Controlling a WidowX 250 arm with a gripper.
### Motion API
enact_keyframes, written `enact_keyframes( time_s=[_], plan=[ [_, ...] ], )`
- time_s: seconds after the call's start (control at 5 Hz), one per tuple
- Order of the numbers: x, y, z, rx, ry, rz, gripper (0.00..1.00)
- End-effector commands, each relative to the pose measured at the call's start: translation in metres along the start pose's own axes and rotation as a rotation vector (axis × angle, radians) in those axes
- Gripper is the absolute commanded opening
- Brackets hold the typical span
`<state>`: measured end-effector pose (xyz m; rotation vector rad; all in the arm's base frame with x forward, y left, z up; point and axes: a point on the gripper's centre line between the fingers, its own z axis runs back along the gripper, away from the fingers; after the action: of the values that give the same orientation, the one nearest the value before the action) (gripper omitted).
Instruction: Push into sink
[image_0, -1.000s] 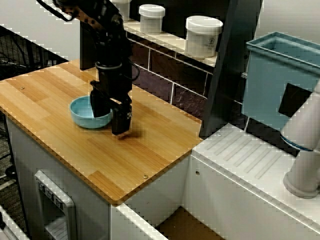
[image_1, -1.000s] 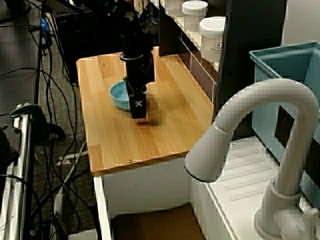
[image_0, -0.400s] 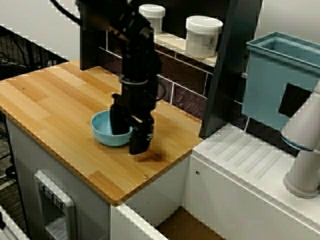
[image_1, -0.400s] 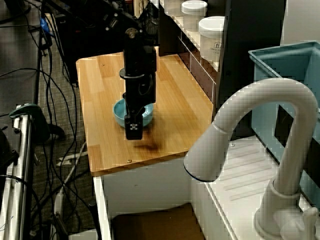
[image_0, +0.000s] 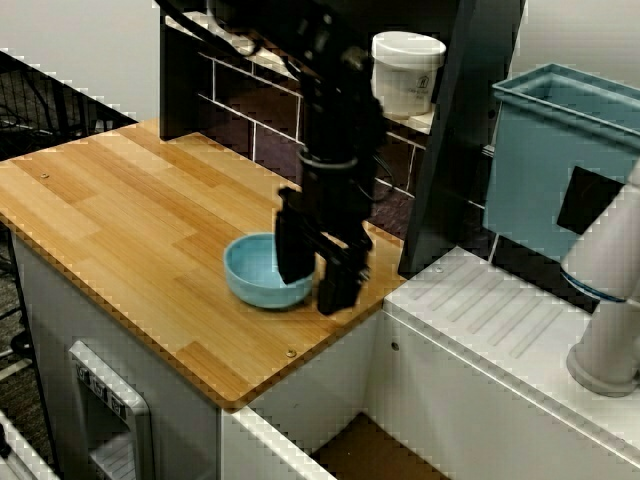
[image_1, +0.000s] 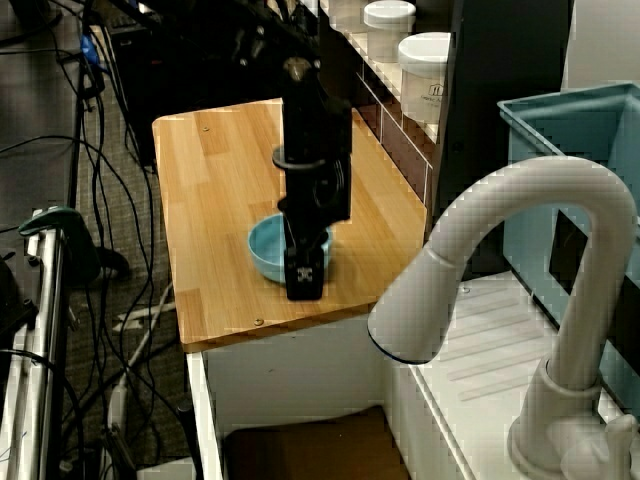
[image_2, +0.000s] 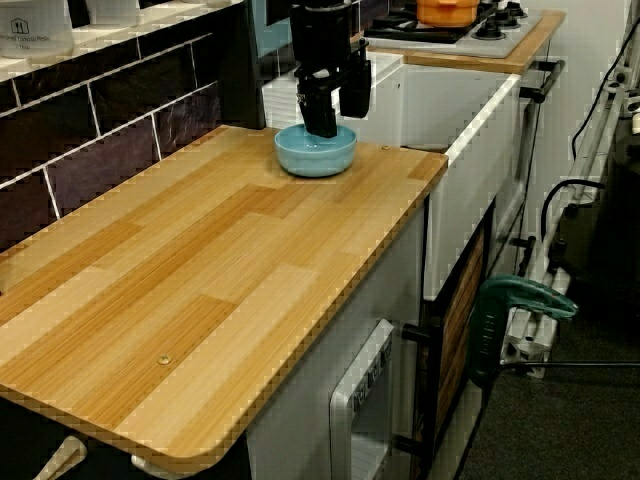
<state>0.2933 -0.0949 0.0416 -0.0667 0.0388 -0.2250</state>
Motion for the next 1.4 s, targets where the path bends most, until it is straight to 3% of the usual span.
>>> enact_keyframes(
  time_s=[0.0,0.4,0.6,1.0,1.2],
  plan=[
    [0.009,-0.039,0.003,-0.014,-0.035,-0.036,1.0],
    [0.004,-0.071,0.018,-0.079,0.0,-0.087,1.0],
    [0.002,-0.084,0.016,-0.074,-0.002,-0.107,1.0],
    [-0.008,-0.117,-0.002,-0.103,0.06,-0.173,1.0],
    [-0.008,-0.119,-0.008,-0.096,0.07,-0.174,1.0]
  ],
)
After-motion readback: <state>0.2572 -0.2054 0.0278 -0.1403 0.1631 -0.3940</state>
